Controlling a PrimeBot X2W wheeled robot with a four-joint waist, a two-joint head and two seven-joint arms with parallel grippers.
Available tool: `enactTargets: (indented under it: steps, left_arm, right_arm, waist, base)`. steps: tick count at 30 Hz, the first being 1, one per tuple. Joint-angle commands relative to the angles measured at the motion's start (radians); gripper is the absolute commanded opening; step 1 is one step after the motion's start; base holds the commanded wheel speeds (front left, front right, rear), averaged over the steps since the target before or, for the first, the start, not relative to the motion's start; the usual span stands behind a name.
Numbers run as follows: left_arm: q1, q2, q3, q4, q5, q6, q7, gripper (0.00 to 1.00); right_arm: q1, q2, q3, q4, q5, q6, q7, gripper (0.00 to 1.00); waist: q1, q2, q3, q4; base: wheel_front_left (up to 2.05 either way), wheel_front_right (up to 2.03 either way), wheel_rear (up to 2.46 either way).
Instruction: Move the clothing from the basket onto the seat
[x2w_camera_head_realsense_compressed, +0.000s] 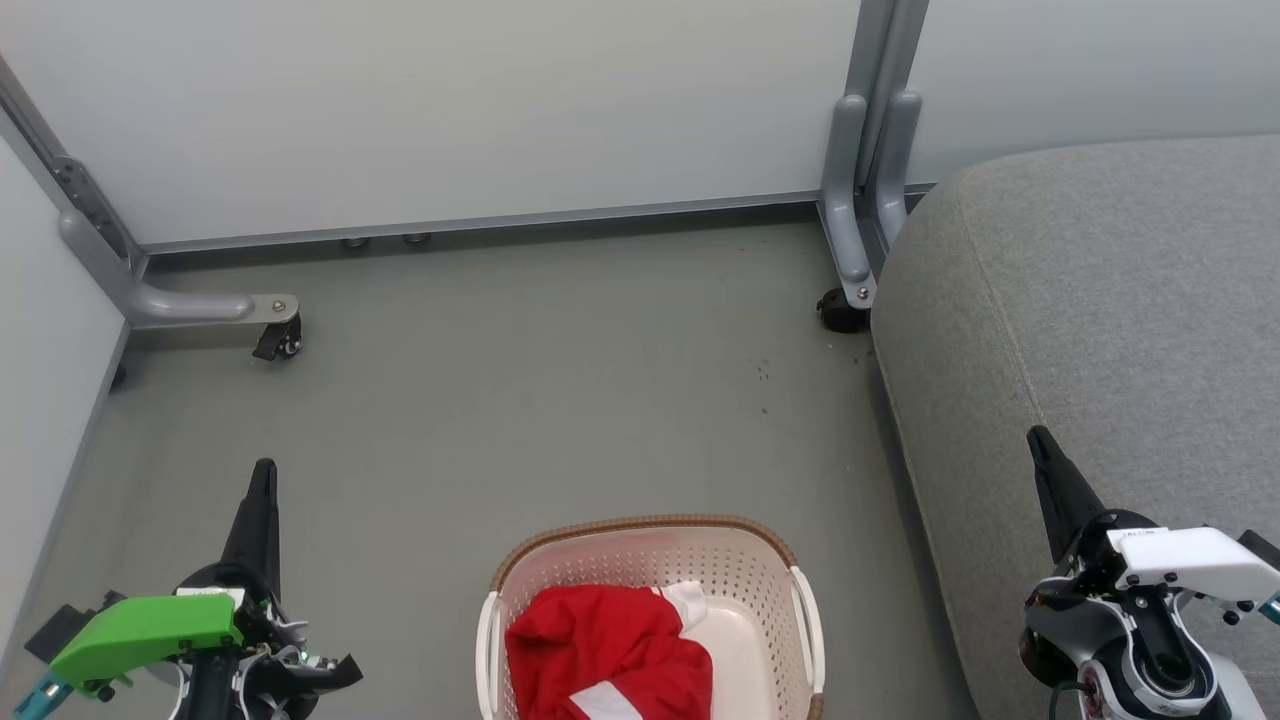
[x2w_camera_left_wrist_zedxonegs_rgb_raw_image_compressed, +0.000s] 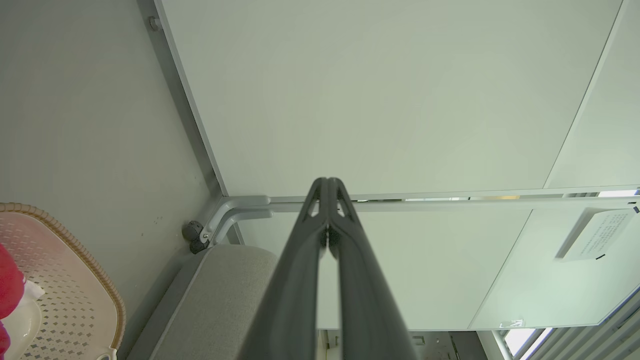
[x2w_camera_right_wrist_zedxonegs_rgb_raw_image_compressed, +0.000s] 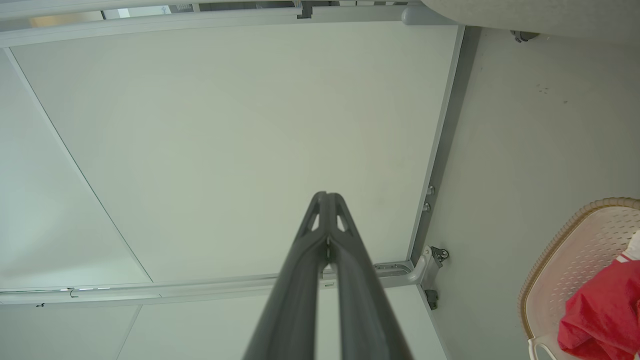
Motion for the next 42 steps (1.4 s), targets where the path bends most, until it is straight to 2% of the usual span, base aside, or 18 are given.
enactTargets:
  steps: [1, 10, 11, 21, 27, 42]
  left_arm:
    - [-0.012, 0.002, 0.001, 0.000, 0.000, -0.002, 0.003, 0.00]
    - [-0.012, 0.002, 0.001, 0.000, 0.000, -0.002, 0.003, 0.00]
    - [0.000, 0.000, 0.000, 0.000, 0.000, 0.000, 0.000, 1.00]
    - [0.002, -0.004, -0.035, 0.007, 0.002, 0.000, -0.032, 1.00]
    - [-0.006, 0.001, -0.060, -0.007, 0.032, 0.000, -0.064, 1.00]
    - [-0.007, 0.013, -0.107, -0.066, 0.312, 0.000, -0.129, 1.00]
  right_arm:
    - [-0.008, -0.002, -0.002, 0.002, -0.006, 0.001, 0.002, 0.00]
    - [-0.008, -0.002, -0.002, 0.002, -0.006, 0.001, 0.003, 0.00]
    - [0.000, 0.000, 0.000, 0.000, 0.000, 0.000, 0.000, 1.00]
    - [0.009, 0.006, 0.023, 0.004, -0.019, 0.000, -0.034, 1.00]
    - [0.004, -0.005, 0.048, -0.008, -0.073, 0.000, -0.064, 1.00]
    - [0.007, -0.010, 0.076, -0.064, -0.429, 0.000, -0.129, 1.00]
  waist:
    - [0.0000, 0.0000, 0.000, 0.000]
    - [0.0000, 0.0000, 0.000, 0.000]
    - [0.0000, 0.0000, 0.000, 0.000]
    - [0.0000, 0.0000, 0.001, 0.000]
    - [0.0000, 0.0000, 0.001, -0.001]
    - [0.0000, 0.0000, -0.001, 0.000]
  base:
    - [0.00, 0.00, 0.00]
    - [0.00, 0.00, 0.00]
    - [0.00, 0.00, 0.00]
    - [0.00, 0.00, 0.00]
    - [0.00, 0.00, 0.00]
    - [0.00, 0.00, 0.00]
